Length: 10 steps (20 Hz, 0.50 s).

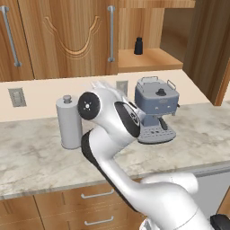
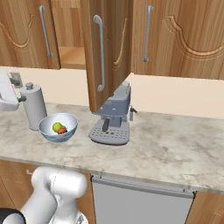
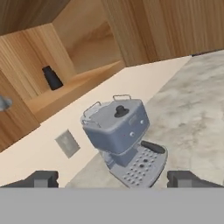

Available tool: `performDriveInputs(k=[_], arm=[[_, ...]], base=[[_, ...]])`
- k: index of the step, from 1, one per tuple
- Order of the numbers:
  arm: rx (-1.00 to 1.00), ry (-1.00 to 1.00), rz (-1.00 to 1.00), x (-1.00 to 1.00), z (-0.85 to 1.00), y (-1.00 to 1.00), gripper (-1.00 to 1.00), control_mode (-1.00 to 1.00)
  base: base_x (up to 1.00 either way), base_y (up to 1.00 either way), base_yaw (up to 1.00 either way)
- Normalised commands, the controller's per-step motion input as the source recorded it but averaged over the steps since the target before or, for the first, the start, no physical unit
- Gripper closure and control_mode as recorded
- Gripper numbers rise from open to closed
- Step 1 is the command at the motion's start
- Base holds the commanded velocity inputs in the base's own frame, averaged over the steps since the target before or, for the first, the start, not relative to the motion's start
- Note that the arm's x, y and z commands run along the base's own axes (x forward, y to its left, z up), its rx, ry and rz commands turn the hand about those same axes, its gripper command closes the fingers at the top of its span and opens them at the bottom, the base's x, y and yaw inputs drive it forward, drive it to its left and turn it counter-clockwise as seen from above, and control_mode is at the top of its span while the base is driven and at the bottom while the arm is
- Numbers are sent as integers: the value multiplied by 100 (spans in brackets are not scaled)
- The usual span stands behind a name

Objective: Open the cabinet. Pick the peach and pear from the cabinet and place them into the bowl. Then close the cabinet.

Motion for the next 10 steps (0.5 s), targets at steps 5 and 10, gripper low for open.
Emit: performDriveInputs(k=[5, 10], arm=[[0, 15, 5, -100, 9, -2, -100, -100], [0, 1, 3, -100, 0, -59, -100, -100]], base=[[0, 0, 0], [0, 0, 0]])
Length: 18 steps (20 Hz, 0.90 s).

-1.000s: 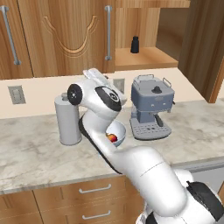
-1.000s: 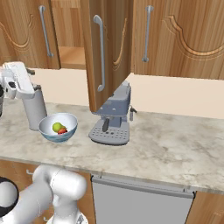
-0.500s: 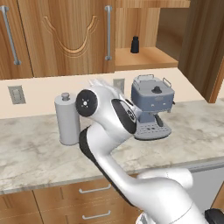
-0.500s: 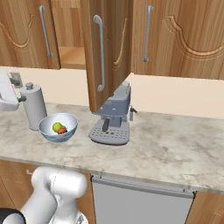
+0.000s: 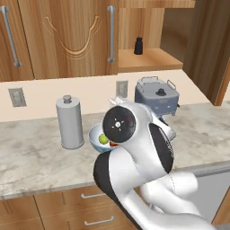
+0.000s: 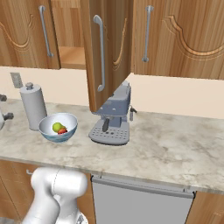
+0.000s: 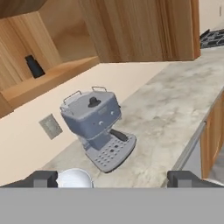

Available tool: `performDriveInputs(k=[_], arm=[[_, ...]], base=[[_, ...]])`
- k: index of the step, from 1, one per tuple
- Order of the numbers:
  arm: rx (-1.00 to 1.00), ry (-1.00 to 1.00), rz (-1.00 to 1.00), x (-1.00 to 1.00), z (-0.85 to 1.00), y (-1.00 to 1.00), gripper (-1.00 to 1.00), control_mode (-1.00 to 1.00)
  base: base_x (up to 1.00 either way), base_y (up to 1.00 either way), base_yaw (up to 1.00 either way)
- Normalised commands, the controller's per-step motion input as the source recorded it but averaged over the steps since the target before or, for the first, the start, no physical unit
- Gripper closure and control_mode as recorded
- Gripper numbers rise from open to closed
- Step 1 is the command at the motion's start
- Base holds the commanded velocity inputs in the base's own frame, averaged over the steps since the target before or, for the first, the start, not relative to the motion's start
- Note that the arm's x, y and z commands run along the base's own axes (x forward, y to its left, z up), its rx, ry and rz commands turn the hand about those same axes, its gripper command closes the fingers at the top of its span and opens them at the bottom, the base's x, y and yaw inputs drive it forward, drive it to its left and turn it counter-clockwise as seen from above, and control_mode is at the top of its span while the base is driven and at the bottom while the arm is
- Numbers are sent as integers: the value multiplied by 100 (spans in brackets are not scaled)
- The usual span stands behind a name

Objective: Open the cabinet. Pick the peach and pear from the cabinet and place them into the bowl. Then close the cabinet.

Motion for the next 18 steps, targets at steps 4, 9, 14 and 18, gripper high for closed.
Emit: performDriveInputs(k=[4, 9, 14, 18], arm=[[0, 0, 4, -100, 6, -76, -100, -100], [0, 0, 7, -97, 21, -82, -100, -100], [0, -2, 16, -21, 22, -96, -100, -100], [-1, -13, 26, 0, 26, -96, -100, -100]], base=[[0, 0, 0], [0, 0, 0], [0, 0, 0], [0, 0, 0]])
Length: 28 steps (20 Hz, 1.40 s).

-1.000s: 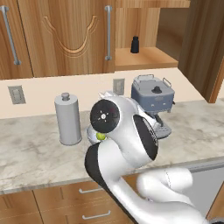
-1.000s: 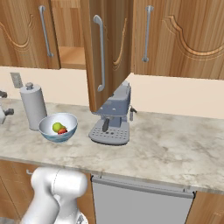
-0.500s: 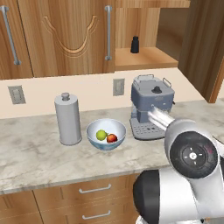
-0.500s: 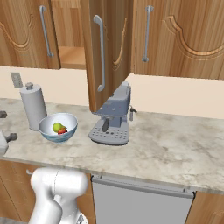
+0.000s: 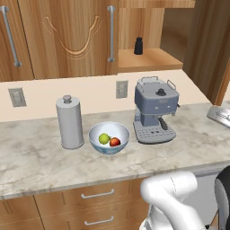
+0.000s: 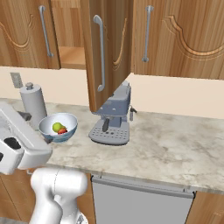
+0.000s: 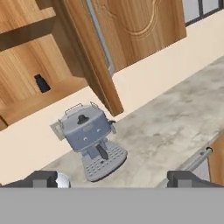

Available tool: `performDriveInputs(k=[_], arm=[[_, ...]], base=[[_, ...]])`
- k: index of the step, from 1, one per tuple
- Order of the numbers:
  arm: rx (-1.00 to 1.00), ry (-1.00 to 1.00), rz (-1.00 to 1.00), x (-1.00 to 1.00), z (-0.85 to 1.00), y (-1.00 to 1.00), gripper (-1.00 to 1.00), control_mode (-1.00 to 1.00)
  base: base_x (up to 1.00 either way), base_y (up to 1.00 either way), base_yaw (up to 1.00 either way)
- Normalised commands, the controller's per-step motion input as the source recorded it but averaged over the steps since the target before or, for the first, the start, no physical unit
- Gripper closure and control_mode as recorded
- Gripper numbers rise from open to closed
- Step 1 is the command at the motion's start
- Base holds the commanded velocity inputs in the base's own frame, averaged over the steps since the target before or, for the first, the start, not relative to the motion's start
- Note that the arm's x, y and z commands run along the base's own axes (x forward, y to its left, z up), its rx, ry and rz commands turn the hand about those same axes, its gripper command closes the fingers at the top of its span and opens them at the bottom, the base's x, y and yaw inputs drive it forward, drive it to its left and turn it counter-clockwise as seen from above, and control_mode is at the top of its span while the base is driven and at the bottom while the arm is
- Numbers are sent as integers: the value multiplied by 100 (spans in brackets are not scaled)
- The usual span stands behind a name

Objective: Open the cabinet. Pick the peach and pear from the cabinet and place them into the bowl. Then close the cabinet.

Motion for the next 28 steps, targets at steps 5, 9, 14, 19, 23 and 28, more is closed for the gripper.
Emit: performDriveInputs(k=[5, 9, 14, 19, 23, 28], arm=[[-11, -26, 17, 0, 4, -49, -100, -100], [0, -5, 1, 0, -1, -1, -100, -100], [-19, -29, 4, 0, -5, 0, -100, -100], [-8, -18, 5, 0, -1, -13, -100, -100], [0, 0, 21, 23, 0, -52, -100, -100], [0, -1, 35, 39, -14, -57, -100, -100]], base=[[0, 0, 0], [0, 0, 0], [0, 0, 0], [0, 0, 0], [0, 0, 0], [0, 0, 0]])
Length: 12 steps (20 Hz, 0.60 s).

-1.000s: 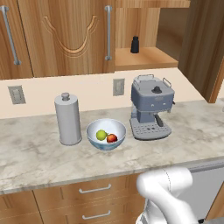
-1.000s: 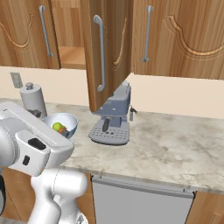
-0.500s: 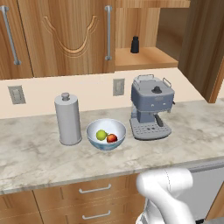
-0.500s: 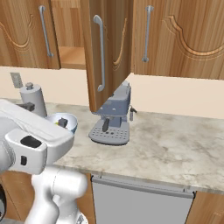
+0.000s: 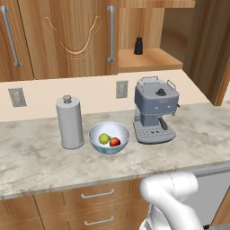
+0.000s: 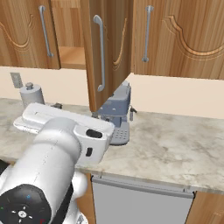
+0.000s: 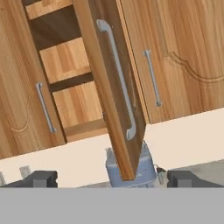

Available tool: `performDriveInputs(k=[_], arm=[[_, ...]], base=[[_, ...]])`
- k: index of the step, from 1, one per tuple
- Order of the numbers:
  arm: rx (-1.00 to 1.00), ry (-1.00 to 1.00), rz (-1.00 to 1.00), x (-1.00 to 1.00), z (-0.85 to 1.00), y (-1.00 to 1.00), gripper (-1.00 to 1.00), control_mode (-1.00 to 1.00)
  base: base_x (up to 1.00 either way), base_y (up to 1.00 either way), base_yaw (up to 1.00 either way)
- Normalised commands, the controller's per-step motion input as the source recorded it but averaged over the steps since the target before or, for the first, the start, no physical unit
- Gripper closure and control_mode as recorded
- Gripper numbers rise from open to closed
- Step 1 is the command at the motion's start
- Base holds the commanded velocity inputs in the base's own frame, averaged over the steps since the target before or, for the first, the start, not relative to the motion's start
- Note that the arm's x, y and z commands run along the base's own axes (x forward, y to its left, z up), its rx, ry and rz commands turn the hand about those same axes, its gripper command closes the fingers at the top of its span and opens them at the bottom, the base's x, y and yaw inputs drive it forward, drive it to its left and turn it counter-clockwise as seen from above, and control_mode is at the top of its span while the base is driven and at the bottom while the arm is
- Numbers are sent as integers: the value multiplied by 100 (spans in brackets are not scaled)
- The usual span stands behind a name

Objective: Open the cabinet. Pick the peach and pear from the cabinet and place them into the bowl. Then close the cabinet.

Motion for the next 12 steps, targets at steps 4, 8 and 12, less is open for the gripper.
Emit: performDriveInputs(k=[4, 8, 12], arm=[[0, 0, 43, 81, -56, -27, -100, -100], [0, -9, 40, 100, -42, -15, -100, -100], [5, -9, 35, 61, 28, -22, -100, -100]], base=[[0, 0, 0], [0, 0, 0], [0, 0, 0]])
